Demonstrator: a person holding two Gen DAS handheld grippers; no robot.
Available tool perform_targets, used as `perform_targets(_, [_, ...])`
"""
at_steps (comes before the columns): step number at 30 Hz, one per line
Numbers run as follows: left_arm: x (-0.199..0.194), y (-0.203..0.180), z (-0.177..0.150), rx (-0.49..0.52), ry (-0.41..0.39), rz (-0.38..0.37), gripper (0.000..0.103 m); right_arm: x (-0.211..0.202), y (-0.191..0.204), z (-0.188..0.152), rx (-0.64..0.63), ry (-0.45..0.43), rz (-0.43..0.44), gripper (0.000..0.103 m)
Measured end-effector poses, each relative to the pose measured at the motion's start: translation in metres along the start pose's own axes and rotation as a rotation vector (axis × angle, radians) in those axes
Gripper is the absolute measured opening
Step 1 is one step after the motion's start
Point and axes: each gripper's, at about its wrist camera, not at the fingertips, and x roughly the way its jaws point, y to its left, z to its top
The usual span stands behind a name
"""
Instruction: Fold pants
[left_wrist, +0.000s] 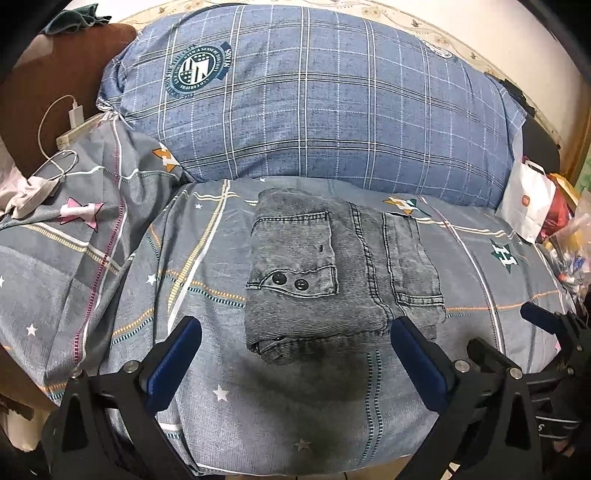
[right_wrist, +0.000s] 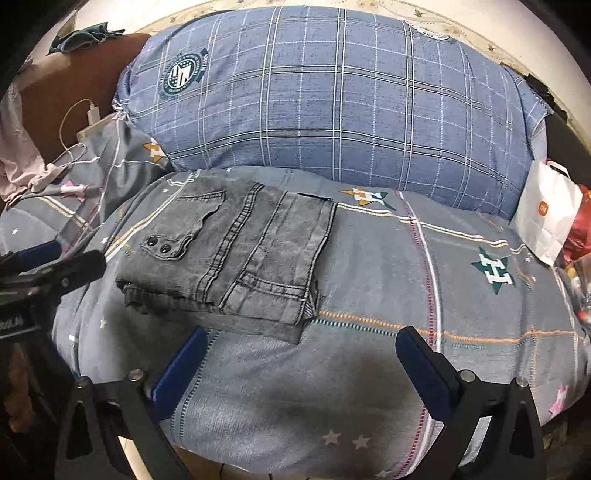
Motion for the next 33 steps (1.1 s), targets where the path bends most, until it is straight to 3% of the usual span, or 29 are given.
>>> perform_targets(3, [0.001,-0.004,0.002,0.027,0.002,-0.037,0.103,0.002,0.003,0.002,-0.016,0.009,-0.010,0.103])
perform_targets(7, [0.006,-0.009,0.005,0.056,0.011,-0.031,0.103,0.005,0.004,0.005,-0.016,0.016,-0.020,0.103])
perform_targets(22, [0.011,-0.009,0.007,0.053,0.009,-0.012,0.103,0.010,0.003,0.003,-0.009,0.022,-0.010,0.103])
perform_targets(29, [0.012,-0.006,0.010,0.043,0.015,-0.059,0.103,0.008,0.005,0.004,-0.012,0.017,-0.013,0.103])
perform_targets(33, [0.005,-0.008,0.011,0.061,-0.033,0.002,0.103,0.009,0.006,0.005,-0.013,0.019,-0.013,0.103])
